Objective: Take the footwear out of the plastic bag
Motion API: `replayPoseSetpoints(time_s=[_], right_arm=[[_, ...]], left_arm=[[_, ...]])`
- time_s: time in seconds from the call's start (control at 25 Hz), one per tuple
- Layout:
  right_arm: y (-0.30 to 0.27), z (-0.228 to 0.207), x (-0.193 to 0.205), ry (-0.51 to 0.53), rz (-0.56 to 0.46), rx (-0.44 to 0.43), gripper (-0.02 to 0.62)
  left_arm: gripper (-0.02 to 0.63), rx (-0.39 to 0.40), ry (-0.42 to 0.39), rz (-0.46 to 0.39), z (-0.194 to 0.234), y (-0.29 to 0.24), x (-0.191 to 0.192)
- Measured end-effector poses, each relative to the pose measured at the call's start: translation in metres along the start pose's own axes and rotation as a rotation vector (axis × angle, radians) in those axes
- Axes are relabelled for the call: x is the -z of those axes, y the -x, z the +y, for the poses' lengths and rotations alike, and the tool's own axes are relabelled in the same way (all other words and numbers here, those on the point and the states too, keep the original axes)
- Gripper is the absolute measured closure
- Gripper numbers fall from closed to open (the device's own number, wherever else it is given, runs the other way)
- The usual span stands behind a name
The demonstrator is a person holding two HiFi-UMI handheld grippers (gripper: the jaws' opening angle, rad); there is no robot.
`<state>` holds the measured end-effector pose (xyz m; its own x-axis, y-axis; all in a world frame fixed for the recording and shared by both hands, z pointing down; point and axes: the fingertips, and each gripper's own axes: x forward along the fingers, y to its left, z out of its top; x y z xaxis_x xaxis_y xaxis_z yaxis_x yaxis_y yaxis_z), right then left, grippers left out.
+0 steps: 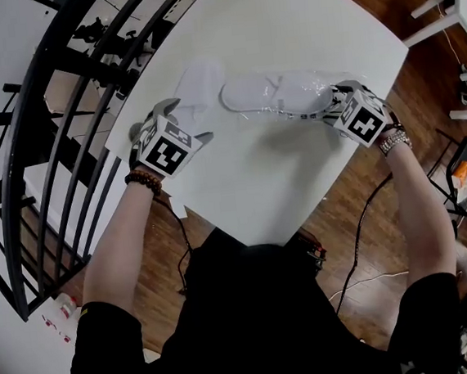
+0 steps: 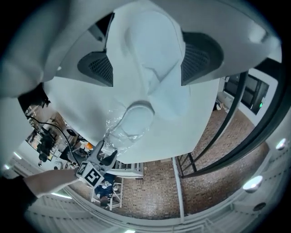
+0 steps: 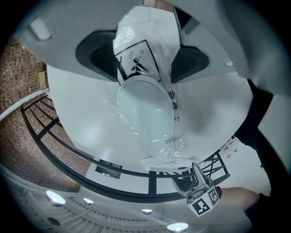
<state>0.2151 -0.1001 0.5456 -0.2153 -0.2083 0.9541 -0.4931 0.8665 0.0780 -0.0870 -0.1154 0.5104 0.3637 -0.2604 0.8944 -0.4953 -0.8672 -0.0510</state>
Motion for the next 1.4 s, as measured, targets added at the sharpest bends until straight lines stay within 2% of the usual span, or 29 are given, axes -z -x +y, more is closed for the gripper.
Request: replayPoseSetpoints(time_s=[0.32, 0.68, 1.04, 1.4], right_arm=[[-0.001, -0.001, -0.001, 0.053, -0.021, -0.028, 0.242], [-0.003, 0.0, -0.002, 0.119, -0.049, -0.068, 0.242], [-0.01, 0.009, -0.01, 0.205, -0.061, -0.139, 0.242], [-0.013, 0.015, -0.018, 0.267, -0.066, -0.161, 0.242]], left_arm=[[0.114, 0.071, -0.208, -0.039, -0.03, -0.018, -0.057], [0.114, 0.132, -0.342, 0.003, -0.043, -0.044, -0.08], [0.114, 0.2, -0.401, 0.059, -0.055, -0.07, -0.075], [0.103, 0.296, -0.398, 0.152, -0.064, -0.087, -0.056]])
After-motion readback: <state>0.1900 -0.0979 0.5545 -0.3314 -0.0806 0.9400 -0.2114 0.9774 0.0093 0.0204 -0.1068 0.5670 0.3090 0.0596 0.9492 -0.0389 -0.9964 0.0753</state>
